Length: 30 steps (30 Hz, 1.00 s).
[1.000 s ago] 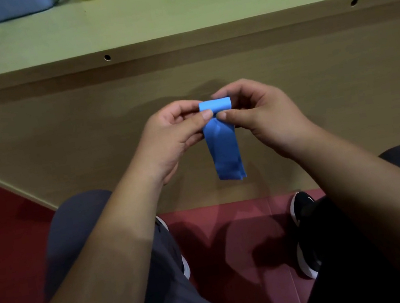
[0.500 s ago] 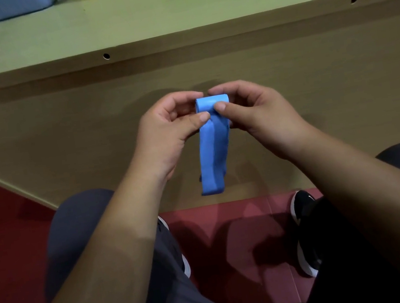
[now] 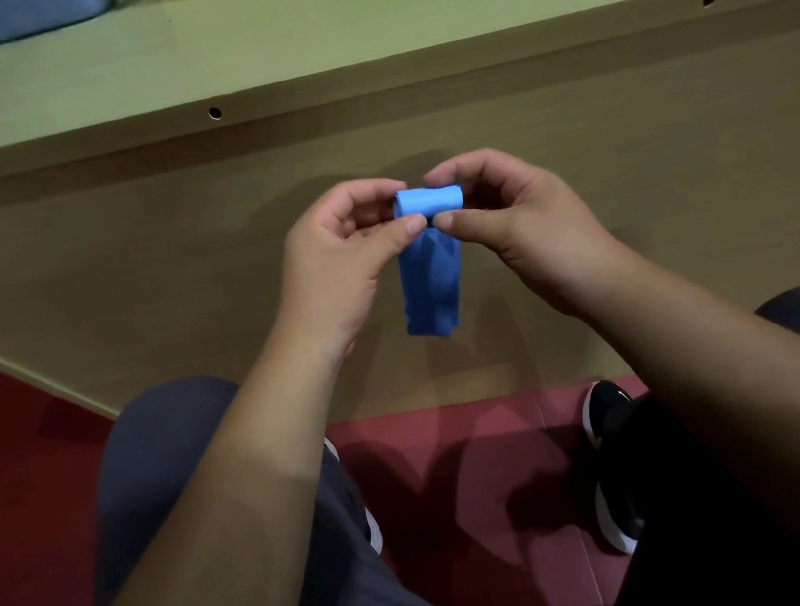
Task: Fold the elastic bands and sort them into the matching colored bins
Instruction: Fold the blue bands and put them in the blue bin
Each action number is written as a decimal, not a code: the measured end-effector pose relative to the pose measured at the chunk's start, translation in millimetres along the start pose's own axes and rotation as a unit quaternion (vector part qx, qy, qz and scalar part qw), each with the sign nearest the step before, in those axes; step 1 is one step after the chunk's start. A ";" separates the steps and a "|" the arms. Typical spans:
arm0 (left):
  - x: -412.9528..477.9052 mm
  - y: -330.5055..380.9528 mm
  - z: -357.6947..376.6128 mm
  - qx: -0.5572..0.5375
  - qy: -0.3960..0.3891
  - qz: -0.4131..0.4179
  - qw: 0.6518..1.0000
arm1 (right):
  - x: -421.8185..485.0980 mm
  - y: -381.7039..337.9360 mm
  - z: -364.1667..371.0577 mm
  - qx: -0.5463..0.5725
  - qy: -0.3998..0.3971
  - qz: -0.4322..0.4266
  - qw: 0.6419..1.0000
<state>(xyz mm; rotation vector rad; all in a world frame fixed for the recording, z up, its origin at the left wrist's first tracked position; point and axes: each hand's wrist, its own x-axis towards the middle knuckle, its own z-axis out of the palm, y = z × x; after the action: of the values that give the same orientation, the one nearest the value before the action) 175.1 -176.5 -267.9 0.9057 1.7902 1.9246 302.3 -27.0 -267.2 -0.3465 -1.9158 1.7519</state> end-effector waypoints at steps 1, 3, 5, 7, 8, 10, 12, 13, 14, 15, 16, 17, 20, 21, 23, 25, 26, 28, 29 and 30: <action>-0.6 1.3 1.0 0.006 0.006 0.011 1.000 | -0.3 0.4 -0.1 -0.006 0.008 0.002 1.000; -1.8 3.2 3.7 0.030 0.015 0.028 0.999 | -0.9 0.5 0.0 -0.012 0.026 0.015 0.999; -2.0 1.6 6.0 0.060 0.021 0.038 0.997 | -0.6 -0.5 0.8 -0.027 0.038 0.024 0.999; -1.7 -2.2 8.2 0.083 0.028 0.041 0.995 | -0.2 -1.1 2.2 -0.048 0.040 0.030 0.998; -1.9 -4.1 10.0 0.094 0.031 0.044 0.994 | 0.0 -0.9 3.1 -0.051 0.042 0.035 0.997; -3.0 -7.3 13.9 0.116 0.030 0.051 0.991 | 0.6 0.6 4.0 -0.049 0.047 0.046 0.997; -3.7 -9.3 15.7 0.117 0.020 0.047 0.992 | 1.9 1.4 3.3 -0.047 0.051 0.060 0.996; -3.8 -9.7 15.8 0.111 0.012 0.044 0.993 | 2.5 1.3 2.7 -0.039 0.053 0.068 0.996; -3.4 -9.9 15.6 0.108 0.003 0.042 0.993 | 2.9 0.3 2.2 -0.026 0.055 0.077 0.995; -2.8 -9.9 15.0 0.104 -0.008 0.041 0.994 | 3.5 -0.4 1.6 -0.012 0.060 0.085 0.994; -2.3 -10.0 14.3 0.094 -0.016 0.036 0.995 | 3.8 -1.4 1.2 0.001 0.066 0.092 0.994; -2.3 -9.9 13.8 0.081 -0.021 0.028 0.996 | 4.3 -2.0 0.9 0.010 0.073 0.096 0.993; -2.7 -11.3 12.6 0.085 -0.010 0.010 0.996 | 5.0 -1.9 0.3 0.013 0.086 0.099 0.991; -3.0 -12.5 12.4 0.099 -0.007 0.007 0.995 | 4.9 -1.8 0.4 0.006 0.088 0.097 0.991; -3.8 -14.3 12.9 0.119 -0.005 -0.002 0.993 | 5.0 -0.2 1.3 -0.015 0.090 0.089 0.992; -4.7 -14.1 14.6 0.127 0.003 -0.010 0.992 | 5.0 2.0 1.5 -0.030 0.095 0.084 0.991; -5.6 -12.8 15.9 0.136 0.009 -0.007 0.991 | 5.0 2.7 1.4 -0.034 0.098 0.083 0.991; -7.6 -10.5 18.1 0.170 0.023 0.013 0.985 | 4.7 4.1 1.6 -0.048 0.103 0.079 0.990; -8.6 -9.7 19.1 0.191 0.030 0.024 0.981 | 4.5 4.6 2.2 -0.056 0.103 0.075 0.990; -9.4 -9.1 20.0 0.209 0.036 0.036 0.977 | 4.3 5.3 2.9 -0.062 0.103 0.072 0.990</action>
<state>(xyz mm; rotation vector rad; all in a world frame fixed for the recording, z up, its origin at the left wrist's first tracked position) 193.8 -166.5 -278.9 1.0545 2.2869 1.6646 296.4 -26.6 -271.7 -0.6989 -1.8919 1.6177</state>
